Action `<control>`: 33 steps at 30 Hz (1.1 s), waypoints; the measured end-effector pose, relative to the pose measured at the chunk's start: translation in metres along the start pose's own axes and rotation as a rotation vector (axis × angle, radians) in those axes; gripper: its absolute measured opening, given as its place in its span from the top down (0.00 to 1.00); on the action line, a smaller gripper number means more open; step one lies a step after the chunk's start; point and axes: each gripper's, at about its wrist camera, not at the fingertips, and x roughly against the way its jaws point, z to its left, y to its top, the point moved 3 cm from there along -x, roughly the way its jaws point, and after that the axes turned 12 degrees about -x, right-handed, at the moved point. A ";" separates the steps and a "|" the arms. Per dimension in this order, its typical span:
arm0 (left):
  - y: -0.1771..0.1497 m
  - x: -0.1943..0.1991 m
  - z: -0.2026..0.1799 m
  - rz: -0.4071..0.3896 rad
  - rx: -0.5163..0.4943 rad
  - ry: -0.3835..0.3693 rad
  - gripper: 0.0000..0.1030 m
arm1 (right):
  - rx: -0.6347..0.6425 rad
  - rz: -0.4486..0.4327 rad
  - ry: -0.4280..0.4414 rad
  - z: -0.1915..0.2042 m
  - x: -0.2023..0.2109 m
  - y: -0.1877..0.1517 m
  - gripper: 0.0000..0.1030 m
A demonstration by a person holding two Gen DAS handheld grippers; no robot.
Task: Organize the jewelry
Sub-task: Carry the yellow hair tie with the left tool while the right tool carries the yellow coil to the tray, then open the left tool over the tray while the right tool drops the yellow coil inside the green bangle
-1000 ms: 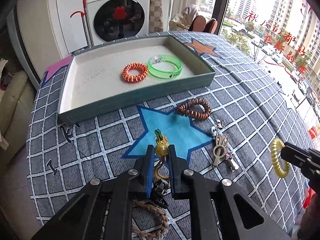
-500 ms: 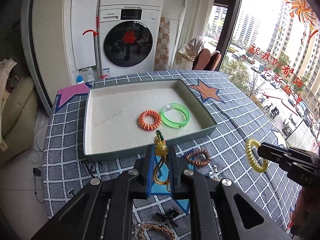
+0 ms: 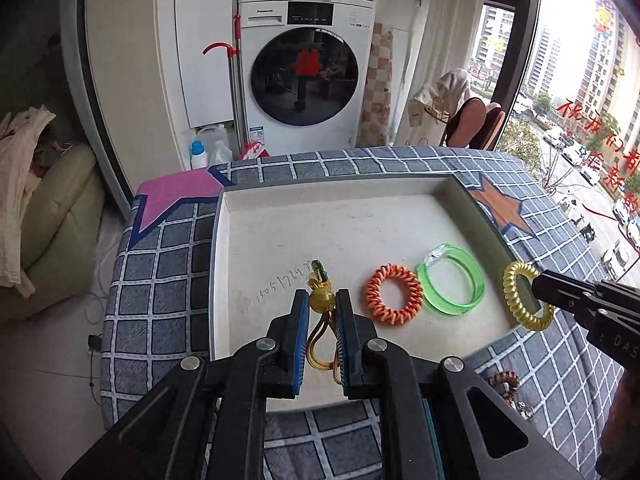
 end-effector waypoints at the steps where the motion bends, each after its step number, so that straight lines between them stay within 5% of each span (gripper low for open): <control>1: 0.000 -0.005 0.001 0.006 0.002 0.003 0.68 | 0.002 0.004 -0.005 0.001 -0.006 0.003 0.90; 10: -0.013 -0.049 0.001 0.085 -0.005 0.050 0.68 | 0.006 0.044 -0.063 0.002 -0.058 0.011 0.90; 19: -0.021 -0.055 -0.009 0.103 -0.065 0.116 0.67 | 0.032 0.056 -0.086 0.002 -0.068 0.004 0.87; 23: -0.021 -0.054 -0.011 0.109 -0.078 0.134 0.67 | 0.020 0.038 -0.068 0.004 -0.061 0.005 0.51; 26: -0.020 -0.051 -0.009 0.100 -0.066 0.135 0.67 | 0.011 0.017 -0.042 0.004 -0.050 0.007 0.50; 27: -0.020 -0.050 -0.008 0.099 -0.063 0.136 0.63 | 0.005 0.011 -0.034 0.003 -0.046 0.007 0.49; 29: -0.021 -0.047 -0.006 0.094 -0.052 0.141 0.00 | -0.009 -0.001 -0.022 0.002 -0.037 0.007 0.46; 33: -0.018 -0.029 -0.005 0.041 -0.040 0.156 0.00 | -0.035 -0.019 0.001 -0.002 -0.019 0.003 0.42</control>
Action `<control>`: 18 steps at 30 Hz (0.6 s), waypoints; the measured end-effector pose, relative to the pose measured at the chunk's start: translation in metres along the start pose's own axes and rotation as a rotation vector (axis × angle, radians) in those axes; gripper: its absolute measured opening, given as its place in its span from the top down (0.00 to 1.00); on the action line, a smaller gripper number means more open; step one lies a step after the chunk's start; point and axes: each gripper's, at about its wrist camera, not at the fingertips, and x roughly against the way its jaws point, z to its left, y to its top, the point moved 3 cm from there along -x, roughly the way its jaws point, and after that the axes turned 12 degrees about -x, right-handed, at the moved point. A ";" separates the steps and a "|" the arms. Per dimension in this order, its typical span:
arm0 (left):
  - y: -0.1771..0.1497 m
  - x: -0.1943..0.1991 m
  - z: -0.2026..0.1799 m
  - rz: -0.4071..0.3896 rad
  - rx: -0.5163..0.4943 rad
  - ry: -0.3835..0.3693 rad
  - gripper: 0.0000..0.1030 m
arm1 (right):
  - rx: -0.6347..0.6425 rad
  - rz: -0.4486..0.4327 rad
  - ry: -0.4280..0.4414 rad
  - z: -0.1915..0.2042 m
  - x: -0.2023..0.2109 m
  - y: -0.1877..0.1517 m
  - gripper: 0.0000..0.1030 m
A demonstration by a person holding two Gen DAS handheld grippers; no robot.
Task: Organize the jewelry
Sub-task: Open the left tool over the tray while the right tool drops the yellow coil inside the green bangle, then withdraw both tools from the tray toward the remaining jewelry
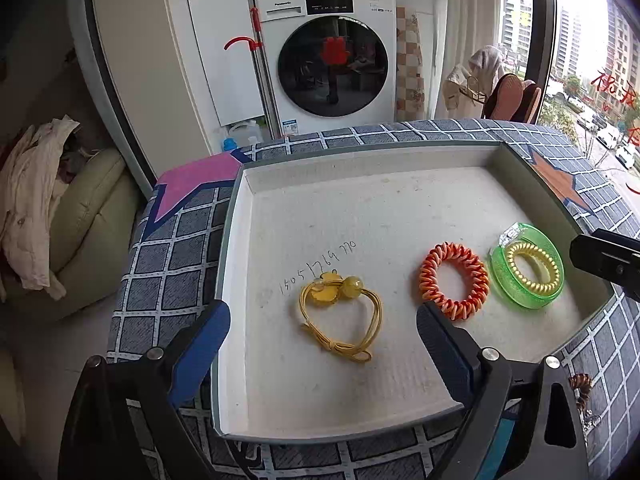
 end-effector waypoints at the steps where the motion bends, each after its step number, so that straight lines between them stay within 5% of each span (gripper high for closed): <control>1: 0.000 0.004 0.000 -0.001 0.002 -0.002 0.00 | -0.003 0.000 0.002 -0.001 0.004 -0.002 0.41; 4: 0.000 0.019 0.002 -0.036 0.007 0.008 0.00 | -0.018 -0.007 0.017 -0.004 0.019 -0.009 0.36; 8: -0.007 0.044 0.005 -0.066 0.024 -0.001 0.00 | -0.034 -0.022 0.049 -0.009 0.039 -0.022 0.15; 18: -0.058 0.093 0.002 -0.069 0.026 -0.023 0.00 | -0.057 0.035 0.079 -0.023 0.069 -0.062 0.15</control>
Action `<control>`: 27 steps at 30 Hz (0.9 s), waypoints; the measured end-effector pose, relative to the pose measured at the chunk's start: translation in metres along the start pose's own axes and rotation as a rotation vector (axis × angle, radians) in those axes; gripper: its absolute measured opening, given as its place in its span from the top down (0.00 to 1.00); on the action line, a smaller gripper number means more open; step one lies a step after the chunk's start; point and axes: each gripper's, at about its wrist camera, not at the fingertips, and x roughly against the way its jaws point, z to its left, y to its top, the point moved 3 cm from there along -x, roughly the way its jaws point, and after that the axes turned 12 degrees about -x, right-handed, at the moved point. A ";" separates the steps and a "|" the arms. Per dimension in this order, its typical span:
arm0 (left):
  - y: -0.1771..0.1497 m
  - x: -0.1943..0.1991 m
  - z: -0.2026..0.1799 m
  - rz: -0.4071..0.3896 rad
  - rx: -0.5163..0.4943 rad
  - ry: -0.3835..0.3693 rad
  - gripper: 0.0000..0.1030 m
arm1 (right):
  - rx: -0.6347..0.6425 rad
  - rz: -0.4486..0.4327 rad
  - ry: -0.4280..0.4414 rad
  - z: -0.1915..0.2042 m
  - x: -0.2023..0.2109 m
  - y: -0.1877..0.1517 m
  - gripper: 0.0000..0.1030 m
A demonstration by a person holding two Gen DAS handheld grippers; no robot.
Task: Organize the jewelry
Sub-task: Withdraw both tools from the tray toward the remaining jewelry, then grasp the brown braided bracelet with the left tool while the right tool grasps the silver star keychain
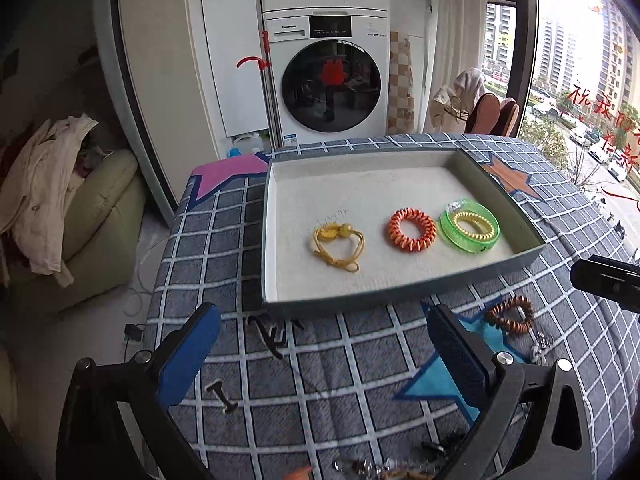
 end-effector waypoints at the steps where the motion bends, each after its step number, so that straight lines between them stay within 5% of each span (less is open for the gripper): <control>1: -0.008 0.003 0.000 0.008 0.006 -0.008 0.00 | 0.001 0.006 -0.002 -0.001 0.002 -0.006 0.15; 12: -0.079 0.037 -0.027 0.055 0.029 -0.069 0.00 | 0.026 0.054 -0.061 -0.013 0.013 -0.069 0.15; 27: -0.100 0.044 -0.073 0.063 -0.072 -0.123 0.00 | 0.011 0.069 -0.116 -0.033 0.019 -0.100 0.15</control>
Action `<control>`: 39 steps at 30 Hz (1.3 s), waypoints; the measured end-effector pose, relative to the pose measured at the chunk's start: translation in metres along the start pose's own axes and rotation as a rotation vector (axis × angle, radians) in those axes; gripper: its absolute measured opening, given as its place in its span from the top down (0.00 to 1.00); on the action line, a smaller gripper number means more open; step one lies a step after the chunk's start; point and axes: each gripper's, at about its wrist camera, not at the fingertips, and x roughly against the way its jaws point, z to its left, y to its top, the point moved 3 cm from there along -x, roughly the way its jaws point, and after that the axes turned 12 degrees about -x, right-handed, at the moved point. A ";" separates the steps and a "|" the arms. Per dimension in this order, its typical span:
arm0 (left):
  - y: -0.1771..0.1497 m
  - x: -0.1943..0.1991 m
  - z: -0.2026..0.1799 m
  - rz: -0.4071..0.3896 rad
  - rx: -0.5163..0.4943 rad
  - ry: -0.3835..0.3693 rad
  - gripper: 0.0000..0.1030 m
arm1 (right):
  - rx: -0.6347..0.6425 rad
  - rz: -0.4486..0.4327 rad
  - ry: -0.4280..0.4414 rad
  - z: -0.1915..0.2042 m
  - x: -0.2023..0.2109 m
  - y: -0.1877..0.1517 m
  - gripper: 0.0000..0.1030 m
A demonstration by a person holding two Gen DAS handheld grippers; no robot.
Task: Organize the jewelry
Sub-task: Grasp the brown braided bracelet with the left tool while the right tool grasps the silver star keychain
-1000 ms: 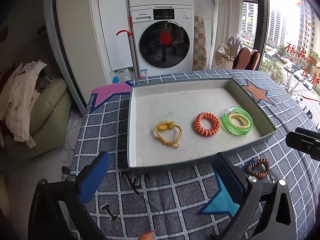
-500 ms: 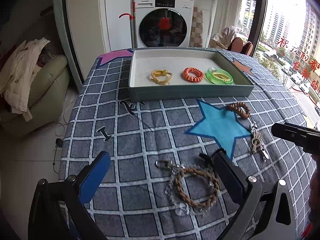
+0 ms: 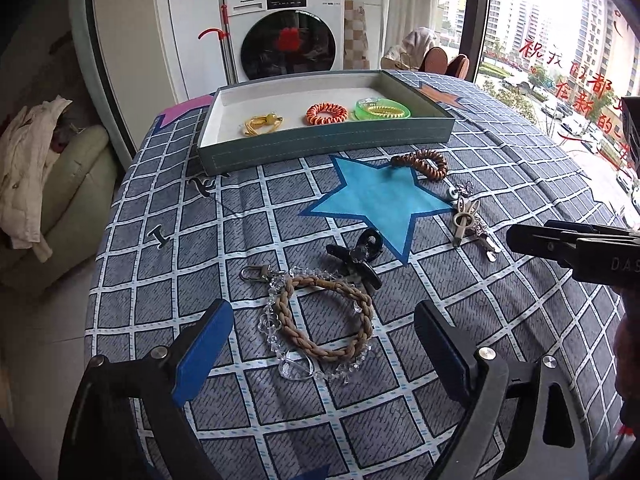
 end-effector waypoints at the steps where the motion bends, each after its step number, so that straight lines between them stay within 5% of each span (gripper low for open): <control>1: 0.001 0.000 -0.001 -0.002 0.001 -0.007 0.00 | 0.007 0.001 -0.001 0.001 -0.001 0.000 0.15; 4: 0.001 -0.003 -0.002 0.010 -0.001 -0.023 0.11 | 0.030 0.009 0.003 0.008 -0.004 -0.001 0.17; 12: -0.002 -0.009 -0.002 0.036 0.016 -0.049 0.16 | 0.121 0.039 -0.013 0.028 -0.018 -0.006 0.42; 19: -0.003 -0.012 -0.007 0.047 0.002 -0.057 0.16 | 0.172 0.028 -0.061 0.037 -0.025 -0.007 0.49; 25: -0.002 -0.012 -0.005 0.044 0.010 -0.073 0.26 | 0.185 0.012 -0.084 0.037 -0.025 -0.007 0.62; 33: -0.002 -0.009 -0.005 0.042 0.011 -0.102 0.51 | 0.179 0.007 -0.089 0.035 -0.024 -0.007 0.89; 35: -0.002 -0.009 -0.009 0.043 -0.006 -0.113 0.76 | 0.178 0.003 -0.088 0.035 -0.024 -0.008 0.89; 39: -0.002 -0.006 -0.010 0.033 -0.006 -0.120 0.76 | 0.163 -0.004 -0.075 0.032 -0.019 -0.009 0.89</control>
